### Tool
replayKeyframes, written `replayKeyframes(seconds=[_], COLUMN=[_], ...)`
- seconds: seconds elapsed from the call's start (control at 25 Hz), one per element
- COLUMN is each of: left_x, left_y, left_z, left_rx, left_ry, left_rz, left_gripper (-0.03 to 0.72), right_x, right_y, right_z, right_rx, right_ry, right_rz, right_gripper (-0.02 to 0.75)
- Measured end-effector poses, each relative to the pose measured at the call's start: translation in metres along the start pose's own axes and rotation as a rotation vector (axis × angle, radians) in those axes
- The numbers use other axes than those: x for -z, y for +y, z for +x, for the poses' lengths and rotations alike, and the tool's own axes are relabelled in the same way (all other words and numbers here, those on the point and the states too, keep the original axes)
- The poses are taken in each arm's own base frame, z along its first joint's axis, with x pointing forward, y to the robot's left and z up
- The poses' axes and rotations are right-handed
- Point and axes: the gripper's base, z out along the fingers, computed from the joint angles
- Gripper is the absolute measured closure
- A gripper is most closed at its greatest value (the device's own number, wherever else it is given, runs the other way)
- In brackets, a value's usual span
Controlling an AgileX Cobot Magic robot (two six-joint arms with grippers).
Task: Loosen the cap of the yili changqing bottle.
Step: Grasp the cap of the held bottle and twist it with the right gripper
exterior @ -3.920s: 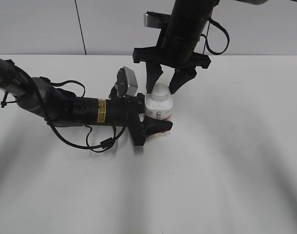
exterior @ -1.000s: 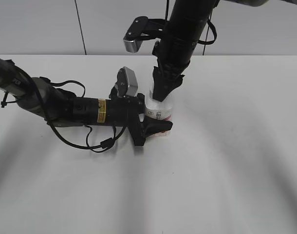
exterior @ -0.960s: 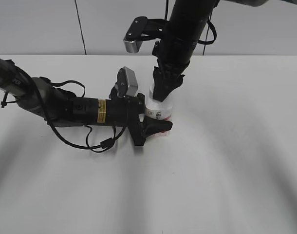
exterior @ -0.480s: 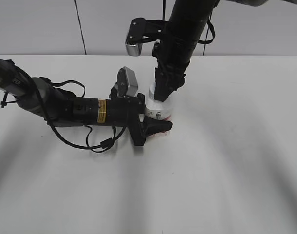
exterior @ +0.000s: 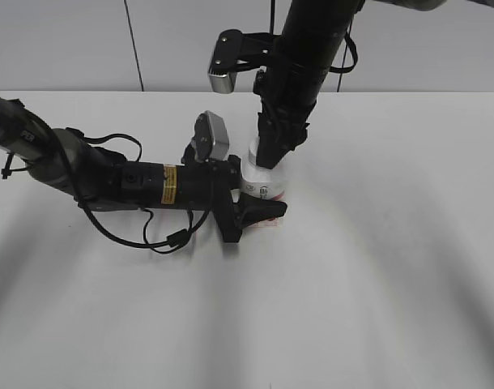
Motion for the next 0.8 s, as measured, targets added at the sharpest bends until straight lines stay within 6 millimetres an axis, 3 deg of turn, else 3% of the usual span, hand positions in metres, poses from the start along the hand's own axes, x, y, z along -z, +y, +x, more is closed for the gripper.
replayKeyframes(seconds=[0.16, 0.48, 0.8], left_x=[0.0, 0.0, 0.0], left_y=[0.0, 0.0001, 0.0001], left_z=[0.0, 0.0, 0.0], left_rx=[0.0, 0.0, 0.0], left_ry=[0.0, 0.0, 0.0], left_rz=[0.0, -0.001, -0.001], left_gripper=[0.27, 0.27, 0.27], right_x=[0.0, 0.0, 0.0069], right_y=[0.0, -0.0001, -0.0029], right_z=[0.0, 0.0001, -0.0036], right_rx=[0.0, -0.001, -0.052], right_ry=[0.0, 0.001, -0.014], right_rz=[0.0, 0.001, 0.023], right_gripper=[0.332, 0.208, 0.193])
